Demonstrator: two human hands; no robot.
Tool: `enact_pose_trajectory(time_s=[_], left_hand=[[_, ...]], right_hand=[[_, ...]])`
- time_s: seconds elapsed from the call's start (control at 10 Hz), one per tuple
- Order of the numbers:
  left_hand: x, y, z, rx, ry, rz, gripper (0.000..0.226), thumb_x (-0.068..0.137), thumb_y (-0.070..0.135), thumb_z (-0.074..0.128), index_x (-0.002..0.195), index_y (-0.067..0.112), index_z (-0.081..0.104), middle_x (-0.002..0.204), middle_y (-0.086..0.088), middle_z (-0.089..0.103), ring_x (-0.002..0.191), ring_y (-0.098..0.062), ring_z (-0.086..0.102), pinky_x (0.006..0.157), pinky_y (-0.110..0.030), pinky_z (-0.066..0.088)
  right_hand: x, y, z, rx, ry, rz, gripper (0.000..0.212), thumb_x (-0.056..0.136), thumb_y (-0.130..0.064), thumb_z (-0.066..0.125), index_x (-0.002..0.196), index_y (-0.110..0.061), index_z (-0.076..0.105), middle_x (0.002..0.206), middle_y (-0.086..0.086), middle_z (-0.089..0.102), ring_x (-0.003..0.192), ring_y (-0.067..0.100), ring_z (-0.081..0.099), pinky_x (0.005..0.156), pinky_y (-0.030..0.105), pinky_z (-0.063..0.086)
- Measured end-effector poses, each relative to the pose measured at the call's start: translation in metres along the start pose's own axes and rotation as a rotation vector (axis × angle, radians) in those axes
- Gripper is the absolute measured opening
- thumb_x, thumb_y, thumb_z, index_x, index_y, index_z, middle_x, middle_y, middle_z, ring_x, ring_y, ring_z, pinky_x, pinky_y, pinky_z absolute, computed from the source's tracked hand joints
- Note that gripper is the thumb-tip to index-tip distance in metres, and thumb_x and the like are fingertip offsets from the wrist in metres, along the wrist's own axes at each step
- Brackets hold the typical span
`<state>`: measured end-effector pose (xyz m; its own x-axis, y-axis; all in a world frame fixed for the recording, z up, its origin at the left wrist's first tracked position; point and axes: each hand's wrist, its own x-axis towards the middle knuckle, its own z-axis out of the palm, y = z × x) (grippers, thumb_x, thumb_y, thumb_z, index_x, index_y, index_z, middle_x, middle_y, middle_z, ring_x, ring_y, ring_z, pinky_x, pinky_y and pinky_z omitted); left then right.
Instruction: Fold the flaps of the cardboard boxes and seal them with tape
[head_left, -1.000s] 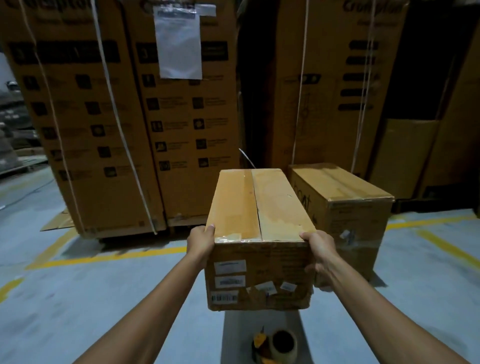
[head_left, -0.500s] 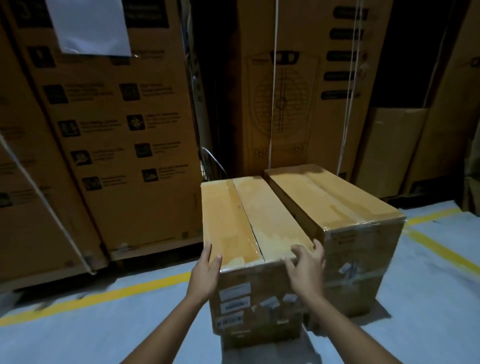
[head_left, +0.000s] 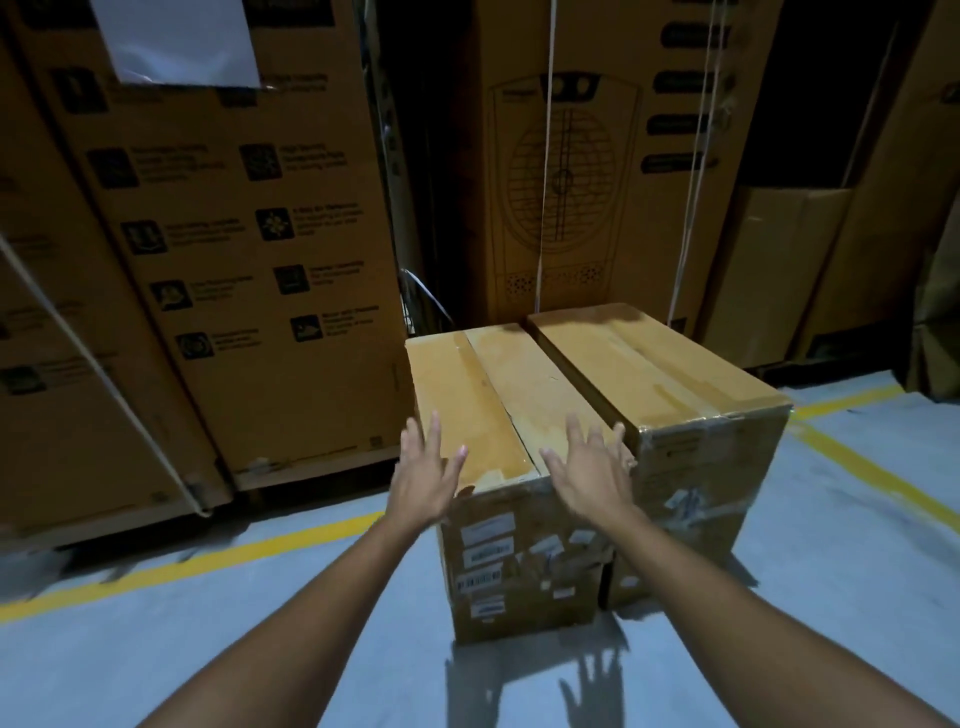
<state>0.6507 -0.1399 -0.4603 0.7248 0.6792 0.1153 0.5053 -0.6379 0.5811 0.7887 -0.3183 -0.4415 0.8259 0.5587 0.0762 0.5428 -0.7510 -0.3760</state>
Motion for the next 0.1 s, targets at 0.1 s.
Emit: enact_pose_trajectory(time_s=[0.1], left_hand=[[-0.0272,0.027,-0.0461,0.112,0.209,0.217,0.072,0.101,0.058,0.028,0.159,0.028,-0.002,0.167,-0.004,-0.008,0.153,-0.02,-0.007,0.123,-0.046,0.017]], right_hand=[[-0.043,-0.0331,-0.0378,0.047,0.153,-0.132,0.073,0.104,-0.055,0.034,0.162,-0.026,0.001,0.169,0.011,-0.002,0.155,0.034,-0.008,0.123,0.054,0.015]])
